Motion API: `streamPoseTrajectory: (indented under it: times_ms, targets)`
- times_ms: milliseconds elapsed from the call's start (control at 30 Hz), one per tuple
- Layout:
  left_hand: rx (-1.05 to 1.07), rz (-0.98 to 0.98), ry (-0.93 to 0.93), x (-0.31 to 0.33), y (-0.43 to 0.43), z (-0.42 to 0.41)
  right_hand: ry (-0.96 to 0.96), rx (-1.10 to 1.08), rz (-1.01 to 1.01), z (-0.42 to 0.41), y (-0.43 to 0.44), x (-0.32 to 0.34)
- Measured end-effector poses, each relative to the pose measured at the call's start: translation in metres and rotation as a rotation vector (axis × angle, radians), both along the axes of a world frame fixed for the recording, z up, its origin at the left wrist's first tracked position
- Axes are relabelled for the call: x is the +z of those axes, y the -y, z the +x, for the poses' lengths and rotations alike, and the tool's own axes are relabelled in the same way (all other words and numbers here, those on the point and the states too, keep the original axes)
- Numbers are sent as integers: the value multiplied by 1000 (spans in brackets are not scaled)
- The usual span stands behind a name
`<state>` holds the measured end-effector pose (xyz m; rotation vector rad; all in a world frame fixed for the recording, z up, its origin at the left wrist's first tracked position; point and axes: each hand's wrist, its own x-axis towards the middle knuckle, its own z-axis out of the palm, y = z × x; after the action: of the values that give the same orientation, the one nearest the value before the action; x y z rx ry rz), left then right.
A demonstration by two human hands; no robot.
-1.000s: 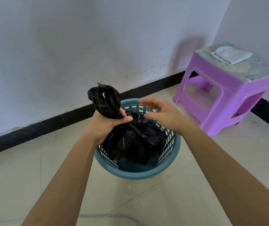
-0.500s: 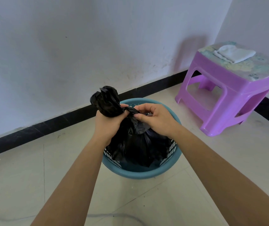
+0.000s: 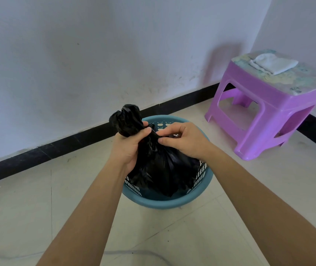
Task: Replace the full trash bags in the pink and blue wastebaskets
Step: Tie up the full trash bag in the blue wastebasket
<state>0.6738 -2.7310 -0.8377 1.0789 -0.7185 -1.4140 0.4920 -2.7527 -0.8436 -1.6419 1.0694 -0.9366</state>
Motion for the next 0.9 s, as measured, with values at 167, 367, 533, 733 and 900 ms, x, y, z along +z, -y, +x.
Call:
streamPoseTrajectory:
  times_ms: [167, 367, 533, 733, 900]
  targets:
    - [-35, -32, 1, -4, -2, 8, 47, 25, 182, -9, 1, 2]
    - [-68, -83, 63, -11, -3, 13, -25, 13, 217, -8, 1, -2]
    - [-129, -95, 51, -13, -3, 13, -68, 87, 184, -6, 1, -3]
    - [-94, -96, 188, -3, -1, 17, -48, -15, 10, -7, 4, -4]
    - [-100, 5, 228, 3, 4, 20, -356, -69, -261, -14, 9, -9]
